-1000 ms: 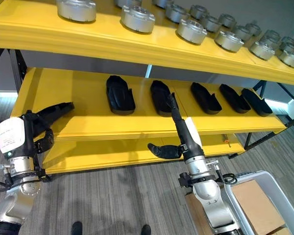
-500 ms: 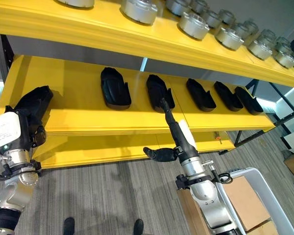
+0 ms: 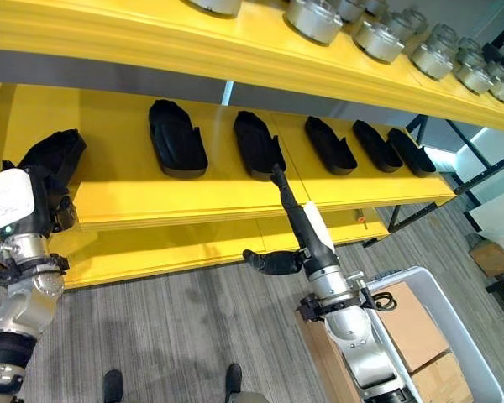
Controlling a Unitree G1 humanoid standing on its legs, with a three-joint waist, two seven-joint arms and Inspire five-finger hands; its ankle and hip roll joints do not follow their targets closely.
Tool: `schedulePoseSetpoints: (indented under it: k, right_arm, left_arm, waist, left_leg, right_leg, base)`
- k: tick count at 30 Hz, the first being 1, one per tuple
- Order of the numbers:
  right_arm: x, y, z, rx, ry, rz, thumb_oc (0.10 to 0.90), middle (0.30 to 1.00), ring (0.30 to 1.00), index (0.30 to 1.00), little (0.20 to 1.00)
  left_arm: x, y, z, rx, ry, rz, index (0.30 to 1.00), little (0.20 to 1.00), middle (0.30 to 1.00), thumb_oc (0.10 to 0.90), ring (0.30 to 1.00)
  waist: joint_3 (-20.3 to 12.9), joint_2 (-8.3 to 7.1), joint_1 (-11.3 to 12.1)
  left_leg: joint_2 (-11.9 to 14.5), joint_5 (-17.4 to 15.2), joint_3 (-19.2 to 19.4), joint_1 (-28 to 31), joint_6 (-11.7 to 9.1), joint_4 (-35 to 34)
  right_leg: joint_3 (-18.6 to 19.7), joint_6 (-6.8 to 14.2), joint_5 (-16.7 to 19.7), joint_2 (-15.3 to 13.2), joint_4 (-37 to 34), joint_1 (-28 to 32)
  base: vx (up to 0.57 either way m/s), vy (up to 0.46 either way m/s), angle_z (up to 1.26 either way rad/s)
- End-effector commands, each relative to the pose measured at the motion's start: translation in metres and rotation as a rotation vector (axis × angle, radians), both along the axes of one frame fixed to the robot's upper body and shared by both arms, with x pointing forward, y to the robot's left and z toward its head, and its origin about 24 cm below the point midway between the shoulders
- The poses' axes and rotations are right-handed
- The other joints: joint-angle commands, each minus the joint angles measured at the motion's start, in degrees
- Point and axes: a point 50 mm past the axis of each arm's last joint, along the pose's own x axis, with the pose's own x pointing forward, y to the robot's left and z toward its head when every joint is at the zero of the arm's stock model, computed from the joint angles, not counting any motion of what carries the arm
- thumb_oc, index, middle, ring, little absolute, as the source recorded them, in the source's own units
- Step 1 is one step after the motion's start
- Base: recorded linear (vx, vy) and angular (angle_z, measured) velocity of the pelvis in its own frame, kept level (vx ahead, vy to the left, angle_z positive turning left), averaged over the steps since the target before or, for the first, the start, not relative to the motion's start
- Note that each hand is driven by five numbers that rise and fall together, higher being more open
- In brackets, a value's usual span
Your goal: Move parts from the plastic box to the shelf.
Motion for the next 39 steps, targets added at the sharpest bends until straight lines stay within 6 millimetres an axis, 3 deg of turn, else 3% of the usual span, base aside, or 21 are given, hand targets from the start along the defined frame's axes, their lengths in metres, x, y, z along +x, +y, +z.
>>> schedulePoseSetpoints:
  k: [1, 12, 20, 39]
  right_arm:
    - [0.003, 0.002, 0.055, 0.056, -0.275, 0.057, 0.900, 1.000, 1.000, 1.000, 1.000]
    - [0.002, 0.005, 0.053, 0.047, -0.266, 0.074, 0.900, 1.000, 1.000, 1.000, 1.000]
    - [0.000, 0.004, 0.051, 0.032, -0.250, 0.083, 0.900, 1.000, 1.000, 1.000, 1.000]
    - [-0.005, 0.001, 0.046, 0.013, -0.218, 0.102, 0.900, 1.000, 1.000, 1.000, 1.000]
  left_arm:
    - [0.018, -0.004, 0.083, 0.192, -0.257, -0.050, 0.300, 0.300, 0.300, 0.400, 0.300]
    - [0.023, 0.010, 0.095, 0.161, -0.269, 0.018, 0.300, 0.300, 0.300, 0.400, 0.300]
    - [0.014, 0.033, 0.094, 0.118, -0.257, 0.120, 0.300, 0.300, 0.300, 0.400, 0.300]
    - [0.001, 0.067, 0.102, 0.049, -0.262, 0.251, 0.300, 0.300, 0.300, 0.400, 0.300]
  waist:
    - [-1.21, 0.27, -1.09]
    - [-0.58, 0.03, -1.95]
    - [-0.78, -1.11, -1.92]
    - [-2.18, -3.27, -1.87]
  left_leg:
    - [-1.69, -6.91, 2.02, 6.10, 4.16, -0.20]
    - [-1.80, -7.70, 3.45, 7.47, 4.40, -0.12]
    - [-1.74, -8.45, 4.52, 8.80, 4.46, -0.20]
    - [-1.31, -9.46, 5.99, 10.42, 4.35, -0.48]
  right_leg:
    - [-0.54, -0.29, -3.74, 1.52, 1.51, 1.20]
    - [1.05, -0.07, -3.37, 1.83, 1.52, 1.07]
    - [1.87, 0.04, -3.36, 2.20, 1.03, 1.83]
    - [2.77, 0.34, -2.95, 3.17, 0.38, 2.49]
  base:
    - [0.00, 0.004, -0.07]
    - [0.01, 0.001, -0.04]
    - [0.02, -0.007, -0.11]
    - [0.00, -0.002, -0.02]
